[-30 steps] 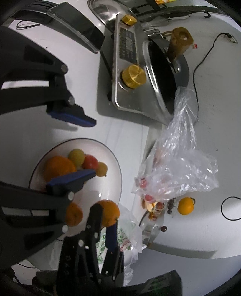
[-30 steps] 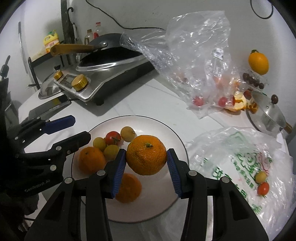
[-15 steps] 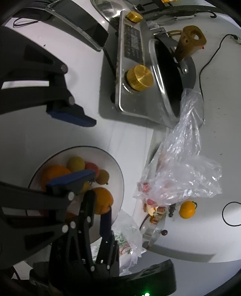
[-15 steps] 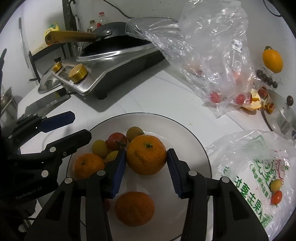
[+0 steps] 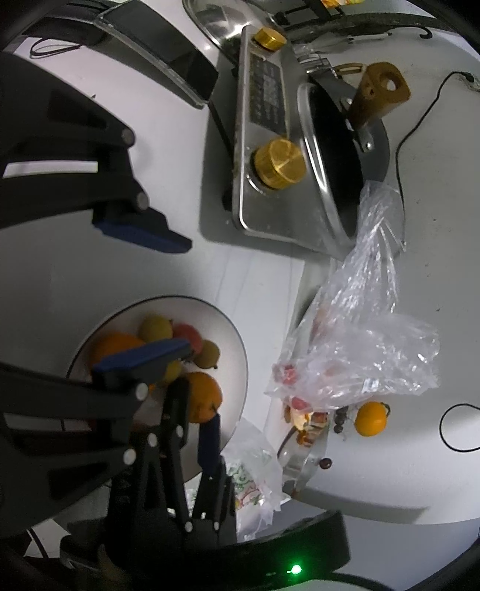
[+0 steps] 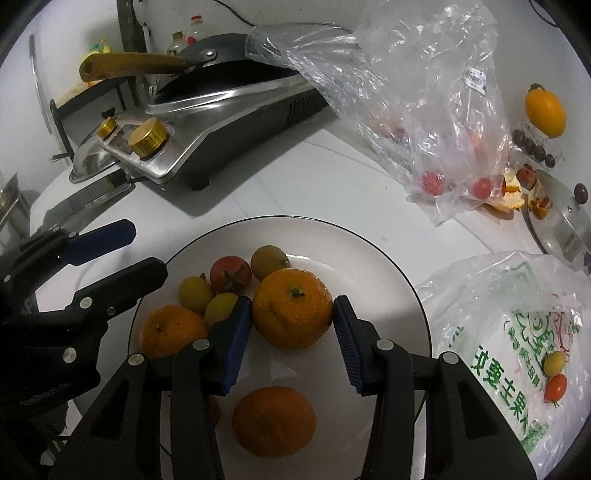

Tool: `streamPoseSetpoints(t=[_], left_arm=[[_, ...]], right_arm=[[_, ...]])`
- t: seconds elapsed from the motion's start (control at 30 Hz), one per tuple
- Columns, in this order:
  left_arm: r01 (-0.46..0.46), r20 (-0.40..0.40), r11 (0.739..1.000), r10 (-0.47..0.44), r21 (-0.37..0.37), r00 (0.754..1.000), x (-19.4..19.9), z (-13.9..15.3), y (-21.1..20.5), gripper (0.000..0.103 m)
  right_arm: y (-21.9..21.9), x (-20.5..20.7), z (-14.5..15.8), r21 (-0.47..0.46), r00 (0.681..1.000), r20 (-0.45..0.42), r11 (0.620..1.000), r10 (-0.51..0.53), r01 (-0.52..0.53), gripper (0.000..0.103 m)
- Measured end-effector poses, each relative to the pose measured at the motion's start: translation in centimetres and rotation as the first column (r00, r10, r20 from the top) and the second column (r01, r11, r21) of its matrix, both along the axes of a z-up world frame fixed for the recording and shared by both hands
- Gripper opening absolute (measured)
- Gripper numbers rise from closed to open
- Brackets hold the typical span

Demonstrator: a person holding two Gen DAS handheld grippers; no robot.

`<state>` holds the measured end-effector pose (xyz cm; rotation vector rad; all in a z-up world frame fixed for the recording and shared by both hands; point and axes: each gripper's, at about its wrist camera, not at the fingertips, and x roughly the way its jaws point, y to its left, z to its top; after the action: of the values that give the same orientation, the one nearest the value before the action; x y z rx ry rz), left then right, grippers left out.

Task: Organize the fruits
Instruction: 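Lower the mandarin onto the plate and open the right gripper while the left releases its mandarin, then move both open grippers from the plate back to the fruit on the bag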

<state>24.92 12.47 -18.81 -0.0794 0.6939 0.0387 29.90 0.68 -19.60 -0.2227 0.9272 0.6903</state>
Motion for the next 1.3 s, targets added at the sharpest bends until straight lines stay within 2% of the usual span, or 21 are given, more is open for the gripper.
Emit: streamPoseSetpoints(t=[0.33,0.73,1.27,1.3], left_arm=[[0.014,0.013,1.000,-0.014,-0.001,1.000,-1.1,0.7,-0.7,0.050],[0.045,0.025,0.999,-0.045,0.001,0.999,-2.7,1.3,-2.3,0.050],[0.042,0.019,0.999,-0.043,0.012,0.999,-4.6,1.1,-2.6,0.050],[0.041,0.018,0.999,-0.041,0.012,0.999,-4.7,1.1,-2.6,0.050]], right_arm=[[-1.4,-1.5,2.0,0.019,0.999,0.048,1.000,-0.021,0.020,0.050],[-3.8,-4.3,2.9,0.016,0.996,0.065,0.998,-0.064,0.063,0.050],[-3.2,-5.9,0.5,0.007,0.999,0.003,0.999,-0.044,0.044,0.049],[-3.1,-5.9,0.4,0.006,0.999,0.002,0.999,-0.044,0.044,0.043]])
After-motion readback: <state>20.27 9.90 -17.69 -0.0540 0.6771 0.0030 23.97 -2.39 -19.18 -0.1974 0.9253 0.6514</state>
